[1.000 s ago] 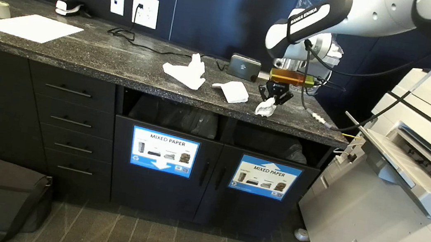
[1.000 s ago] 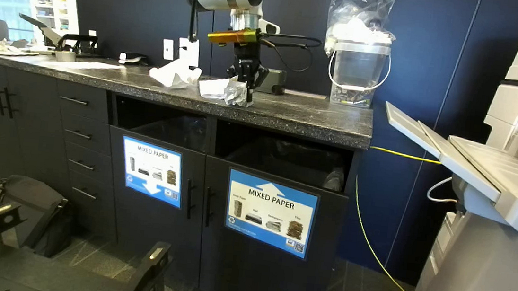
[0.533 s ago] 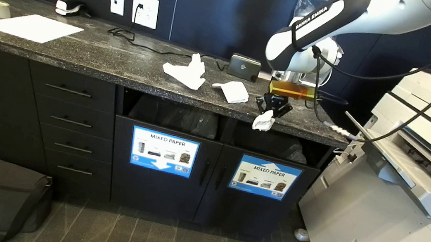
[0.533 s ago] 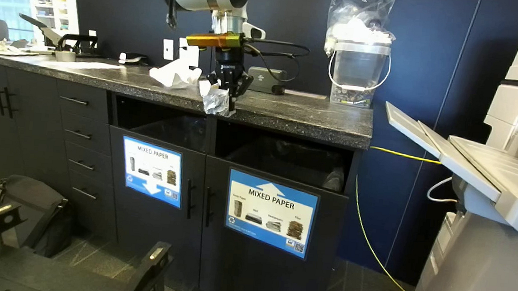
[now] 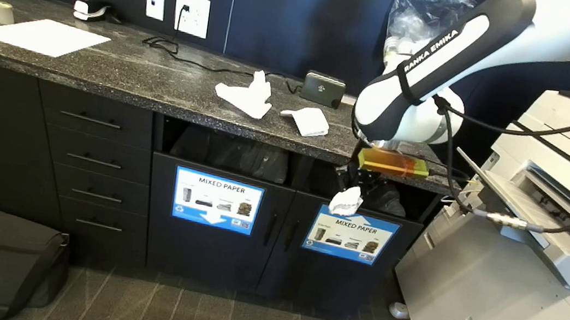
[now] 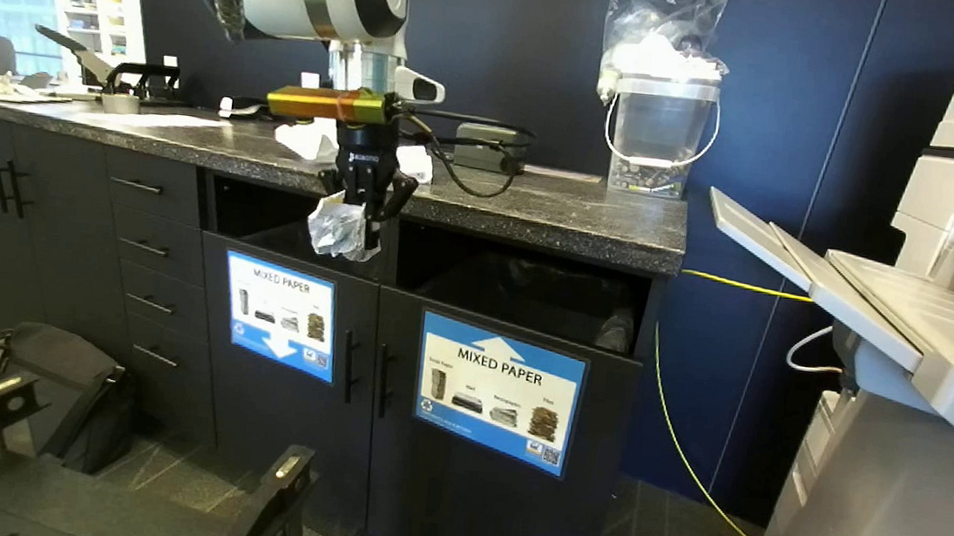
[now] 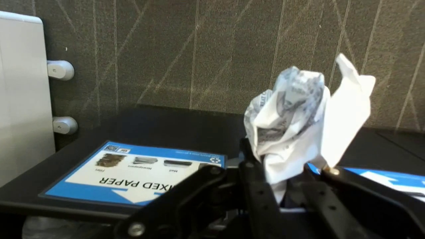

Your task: Put one white paper inside the bin on the right

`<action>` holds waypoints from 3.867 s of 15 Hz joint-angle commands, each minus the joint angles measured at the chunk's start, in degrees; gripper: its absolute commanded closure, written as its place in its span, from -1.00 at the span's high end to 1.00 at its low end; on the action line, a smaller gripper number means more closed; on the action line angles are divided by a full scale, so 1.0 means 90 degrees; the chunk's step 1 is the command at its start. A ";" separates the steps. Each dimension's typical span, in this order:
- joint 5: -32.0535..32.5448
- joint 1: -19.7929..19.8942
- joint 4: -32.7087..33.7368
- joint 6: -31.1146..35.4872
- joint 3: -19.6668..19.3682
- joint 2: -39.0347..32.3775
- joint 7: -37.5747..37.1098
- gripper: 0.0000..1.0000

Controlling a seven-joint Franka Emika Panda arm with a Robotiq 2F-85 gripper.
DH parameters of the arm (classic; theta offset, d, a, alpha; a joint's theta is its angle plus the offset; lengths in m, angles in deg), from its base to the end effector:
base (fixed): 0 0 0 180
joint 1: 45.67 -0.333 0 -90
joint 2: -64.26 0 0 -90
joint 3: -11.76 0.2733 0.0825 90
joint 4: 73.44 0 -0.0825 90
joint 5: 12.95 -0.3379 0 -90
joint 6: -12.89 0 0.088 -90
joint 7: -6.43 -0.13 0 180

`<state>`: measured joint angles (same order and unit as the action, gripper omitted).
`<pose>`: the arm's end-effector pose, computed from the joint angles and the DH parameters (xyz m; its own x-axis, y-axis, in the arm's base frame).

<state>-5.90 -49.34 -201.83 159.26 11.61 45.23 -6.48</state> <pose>0.5032 0.0311 0.1926 0.9981 -0.0608 -0.0063 -0.0602 -0.9957 0.0701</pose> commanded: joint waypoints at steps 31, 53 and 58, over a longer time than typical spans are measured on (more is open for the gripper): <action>-0.2122 -0.0097 0.0248 0.8295 -0.0879 -0.3893 0.0821 -0.76; -0.0200 0.1780 0.3730 0.8478 -0.0001 -0.5397 0.0472 -0.76; 0.0390 0.2219 0.4259 0.8281 0.0340 -0.5830 0.0273 -0.76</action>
<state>-5.58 -31.91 -171.33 235.50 12.63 -3.00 -2.33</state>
